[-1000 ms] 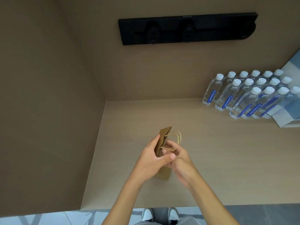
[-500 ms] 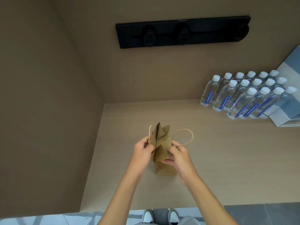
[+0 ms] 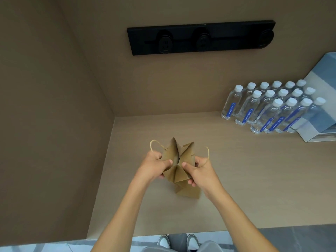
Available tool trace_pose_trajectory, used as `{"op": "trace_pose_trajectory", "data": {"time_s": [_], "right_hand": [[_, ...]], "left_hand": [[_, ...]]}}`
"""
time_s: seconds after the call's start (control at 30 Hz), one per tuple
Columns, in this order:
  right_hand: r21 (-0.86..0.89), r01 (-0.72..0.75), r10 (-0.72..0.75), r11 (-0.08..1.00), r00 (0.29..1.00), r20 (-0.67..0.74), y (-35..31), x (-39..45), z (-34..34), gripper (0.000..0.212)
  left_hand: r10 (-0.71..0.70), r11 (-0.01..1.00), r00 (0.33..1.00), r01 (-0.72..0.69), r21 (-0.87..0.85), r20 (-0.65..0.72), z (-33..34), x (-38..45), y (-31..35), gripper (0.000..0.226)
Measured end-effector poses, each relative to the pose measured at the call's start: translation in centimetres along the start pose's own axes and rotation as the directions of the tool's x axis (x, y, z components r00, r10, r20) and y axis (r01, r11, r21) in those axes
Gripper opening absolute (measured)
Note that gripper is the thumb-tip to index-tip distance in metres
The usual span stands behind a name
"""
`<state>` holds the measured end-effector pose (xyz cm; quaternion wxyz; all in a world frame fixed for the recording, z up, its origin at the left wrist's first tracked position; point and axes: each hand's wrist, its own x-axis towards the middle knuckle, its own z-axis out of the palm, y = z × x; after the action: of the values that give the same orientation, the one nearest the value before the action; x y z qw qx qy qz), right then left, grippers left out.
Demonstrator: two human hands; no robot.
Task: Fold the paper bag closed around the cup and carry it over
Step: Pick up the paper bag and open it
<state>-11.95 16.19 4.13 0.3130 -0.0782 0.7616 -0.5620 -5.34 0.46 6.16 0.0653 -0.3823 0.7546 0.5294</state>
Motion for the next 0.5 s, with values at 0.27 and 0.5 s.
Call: {"op": "trace_pose_trajectory", "data": {"time_s": [0.27, 0.5], "right_hand": [[-0.362, 0.04, -0.087, 0.931, 0.99, -0.115, -0.8, -0.3, -2.6, 0.028], [-0.645, 0.099, -0.28, 0.757, 0.942, -0.184, -2.1, -2.8, -3.7, 0.024]], "left_hand": [[0.094, 0.99, 0.983, -0.077, 0.115, -0.158, -0.7, -1.6, -1.1, 0.026], [0.134, 0.974, 0.972, -0.093, 0.208, -0.194, -1.4, -2.6, -2.1, 0.033]]}}
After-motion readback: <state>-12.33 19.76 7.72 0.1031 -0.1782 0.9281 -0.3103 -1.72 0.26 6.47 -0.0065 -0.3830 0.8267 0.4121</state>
